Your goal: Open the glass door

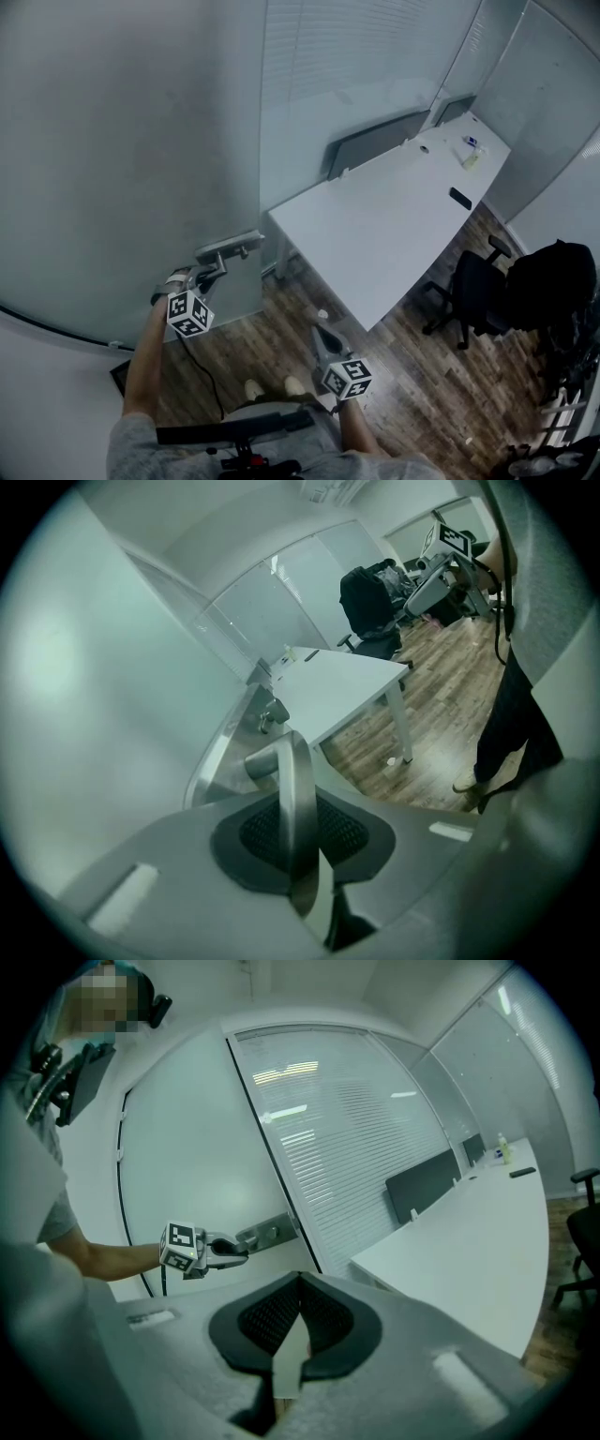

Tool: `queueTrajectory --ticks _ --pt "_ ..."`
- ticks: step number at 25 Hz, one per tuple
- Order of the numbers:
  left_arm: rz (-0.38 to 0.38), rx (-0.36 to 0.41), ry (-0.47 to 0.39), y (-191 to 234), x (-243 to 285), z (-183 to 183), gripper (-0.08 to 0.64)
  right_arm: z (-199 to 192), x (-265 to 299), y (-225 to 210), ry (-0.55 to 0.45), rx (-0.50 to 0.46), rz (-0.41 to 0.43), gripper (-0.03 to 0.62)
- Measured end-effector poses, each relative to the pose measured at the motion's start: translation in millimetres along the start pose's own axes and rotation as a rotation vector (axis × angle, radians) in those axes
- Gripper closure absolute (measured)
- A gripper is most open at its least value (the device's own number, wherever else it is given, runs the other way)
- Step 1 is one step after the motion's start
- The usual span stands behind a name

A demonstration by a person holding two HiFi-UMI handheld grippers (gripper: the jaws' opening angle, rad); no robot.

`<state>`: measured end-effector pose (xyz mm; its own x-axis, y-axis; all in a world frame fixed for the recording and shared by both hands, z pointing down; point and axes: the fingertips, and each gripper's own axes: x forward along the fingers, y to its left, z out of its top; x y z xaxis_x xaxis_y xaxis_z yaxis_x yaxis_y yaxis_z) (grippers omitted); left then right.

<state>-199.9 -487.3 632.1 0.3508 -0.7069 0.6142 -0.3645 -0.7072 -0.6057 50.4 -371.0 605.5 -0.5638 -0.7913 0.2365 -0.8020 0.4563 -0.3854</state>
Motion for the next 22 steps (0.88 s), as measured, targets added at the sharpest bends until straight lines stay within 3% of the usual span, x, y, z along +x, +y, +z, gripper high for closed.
queueTrajectory --ticks 22 --pt "-0.019 0.042 -0.061 -32.6 -24.5 14.9 0.511 -31.8 -57.2 6.3 -0.067 0.061 -0.125 0.591"
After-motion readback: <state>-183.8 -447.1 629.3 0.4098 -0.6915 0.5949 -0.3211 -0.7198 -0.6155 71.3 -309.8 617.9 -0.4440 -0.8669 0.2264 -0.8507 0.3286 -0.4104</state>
